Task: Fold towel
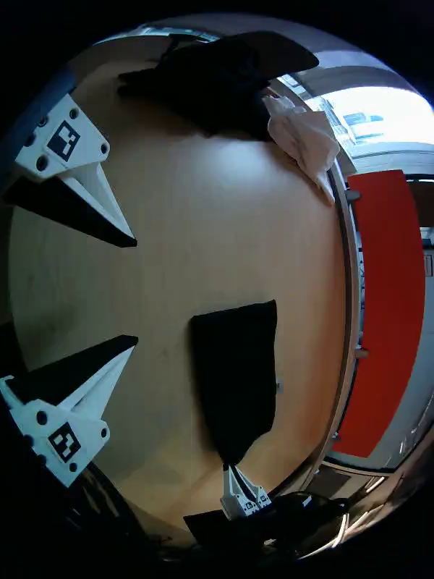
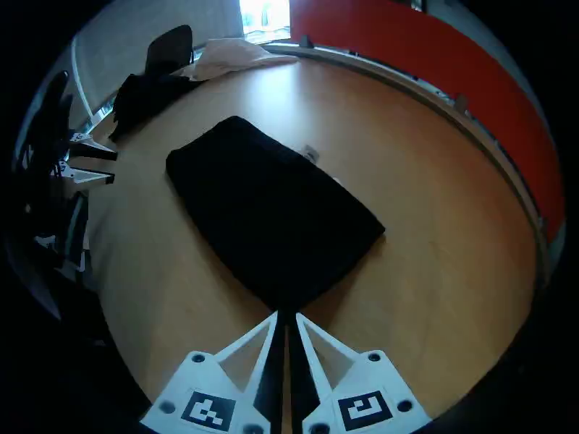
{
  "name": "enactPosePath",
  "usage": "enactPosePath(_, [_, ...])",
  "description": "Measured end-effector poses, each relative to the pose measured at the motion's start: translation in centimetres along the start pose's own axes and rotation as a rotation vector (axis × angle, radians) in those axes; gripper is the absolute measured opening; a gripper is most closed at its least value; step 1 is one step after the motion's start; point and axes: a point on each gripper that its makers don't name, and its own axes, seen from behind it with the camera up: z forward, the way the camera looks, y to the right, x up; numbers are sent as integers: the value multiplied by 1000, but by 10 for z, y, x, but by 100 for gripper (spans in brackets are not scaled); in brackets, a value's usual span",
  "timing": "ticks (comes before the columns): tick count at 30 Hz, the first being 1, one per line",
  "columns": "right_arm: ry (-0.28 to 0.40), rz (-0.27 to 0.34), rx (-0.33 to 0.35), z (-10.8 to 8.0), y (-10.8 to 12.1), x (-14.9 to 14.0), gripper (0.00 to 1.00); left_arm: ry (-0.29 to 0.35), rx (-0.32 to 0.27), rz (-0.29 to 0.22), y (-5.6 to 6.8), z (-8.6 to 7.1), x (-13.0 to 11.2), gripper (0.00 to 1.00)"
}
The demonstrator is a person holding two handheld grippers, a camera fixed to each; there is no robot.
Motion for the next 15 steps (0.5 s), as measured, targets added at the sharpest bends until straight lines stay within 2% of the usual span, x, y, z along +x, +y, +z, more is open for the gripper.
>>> enactPosePath(8, [19,-19,-1,-2,2,11,3,1,-2,5,1,1,2,90])
enactPosePath(15, [73,-95,4,-8,-1,51,3,2,2,0,-1,0,2,90])
